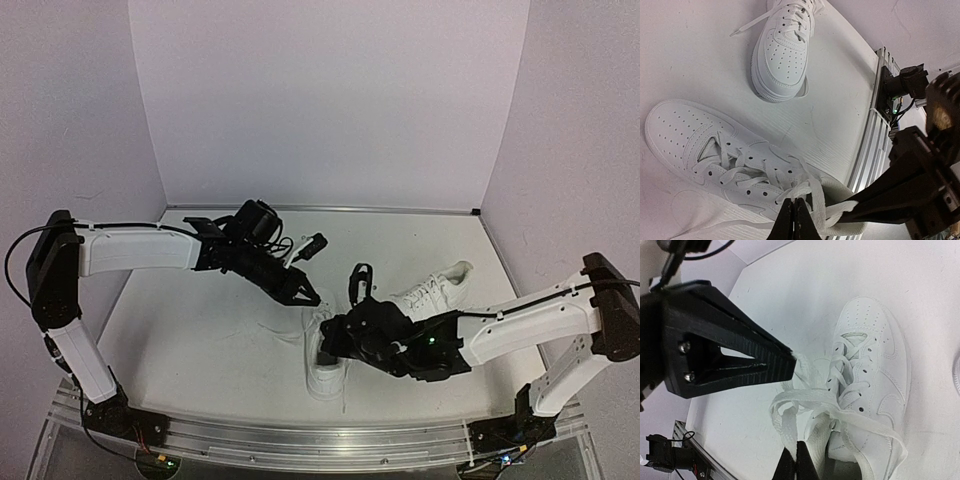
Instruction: Tie the shoes
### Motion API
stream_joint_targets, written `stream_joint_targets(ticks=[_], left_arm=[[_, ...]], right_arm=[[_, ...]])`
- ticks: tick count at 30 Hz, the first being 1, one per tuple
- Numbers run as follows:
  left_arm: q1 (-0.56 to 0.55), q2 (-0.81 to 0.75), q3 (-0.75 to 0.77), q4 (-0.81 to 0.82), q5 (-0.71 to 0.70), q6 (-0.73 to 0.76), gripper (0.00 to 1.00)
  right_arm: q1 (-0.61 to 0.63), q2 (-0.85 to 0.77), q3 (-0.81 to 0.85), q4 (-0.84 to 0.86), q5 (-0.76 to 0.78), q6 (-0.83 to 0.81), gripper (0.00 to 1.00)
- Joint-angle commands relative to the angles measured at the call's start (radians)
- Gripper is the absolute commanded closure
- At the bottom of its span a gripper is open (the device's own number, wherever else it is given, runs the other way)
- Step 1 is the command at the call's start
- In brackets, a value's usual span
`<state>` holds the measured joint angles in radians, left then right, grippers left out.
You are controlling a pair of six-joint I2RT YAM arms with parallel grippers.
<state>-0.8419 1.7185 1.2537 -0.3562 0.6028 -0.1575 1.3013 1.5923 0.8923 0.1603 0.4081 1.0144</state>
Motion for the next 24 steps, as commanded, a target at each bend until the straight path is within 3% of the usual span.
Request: stream_joint_targets(ticks=[1,24], left_arm=[[0.011,-0.057,-0.014,0.021,-0.05,0.001,1.0],[0.068,-0.11,-0.111,0.028,-0.216,-0.03,1.0]], right_arm=[[-0.004,-0.085,-0.035,-0.088,0.048,-0.006,1.0],[-0.017,-0.239,-0.18,-0.253,0.102,0.02,1.0]])
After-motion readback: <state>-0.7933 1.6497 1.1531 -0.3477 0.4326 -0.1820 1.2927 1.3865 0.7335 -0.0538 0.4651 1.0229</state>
